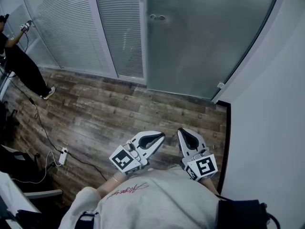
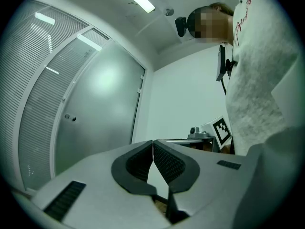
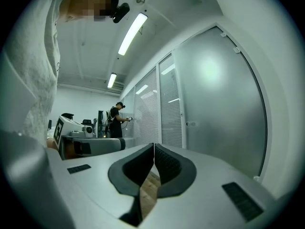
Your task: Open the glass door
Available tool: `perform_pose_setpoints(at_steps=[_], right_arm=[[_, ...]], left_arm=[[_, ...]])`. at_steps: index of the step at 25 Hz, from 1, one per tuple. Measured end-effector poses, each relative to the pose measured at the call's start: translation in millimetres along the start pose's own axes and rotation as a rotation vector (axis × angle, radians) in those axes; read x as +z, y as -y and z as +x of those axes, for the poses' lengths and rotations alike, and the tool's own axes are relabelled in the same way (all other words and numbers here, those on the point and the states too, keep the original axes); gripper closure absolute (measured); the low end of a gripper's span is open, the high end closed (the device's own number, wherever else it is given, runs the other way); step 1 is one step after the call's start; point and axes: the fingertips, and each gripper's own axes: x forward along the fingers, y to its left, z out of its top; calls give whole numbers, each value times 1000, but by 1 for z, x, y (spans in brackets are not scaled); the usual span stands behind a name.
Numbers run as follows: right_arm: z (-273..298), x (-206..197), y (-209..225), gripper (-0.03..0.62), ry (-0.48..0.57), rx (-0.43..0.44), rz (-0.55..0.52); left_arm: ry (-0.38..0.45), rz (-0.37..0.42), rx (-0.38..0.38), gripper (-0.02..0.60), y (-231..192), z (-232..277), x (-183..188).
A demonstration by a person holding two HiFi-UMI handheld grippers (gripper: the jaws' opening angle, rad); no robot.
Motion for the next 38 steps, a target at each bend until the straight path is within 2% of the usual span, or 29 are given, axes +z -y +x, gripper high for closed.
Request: perform_pose_setpoints(at_steps=[3,8,12,17,24,27,33,38], right_arm=[[1,-3,4,574,-8,8,60],[8,-6,19,574,-15,-6,92],[30,-9,19,574,-37,36,104],[71,-1,32,574,-39,64,16],[144,8,81,574,-17,113,57],[165,16,88,574,-21,105,81],[257,22,183,572,-37,50,100],[321,34,224,572,-1,34,95]], left_arm=[[-2,-8,-2,563,-3,4,0],[-15,-17,-2,563,-13,9,-3],[-13,-35,21,563,-34,8,-3],[-7,-12,53,563,-73,20,5],[13,-8,93,563,-151,53,13],[23,-2,109,563,-170,47,23],[17,4,163,563,-254,97,28],[12,25,213,563,-304,108,34]])
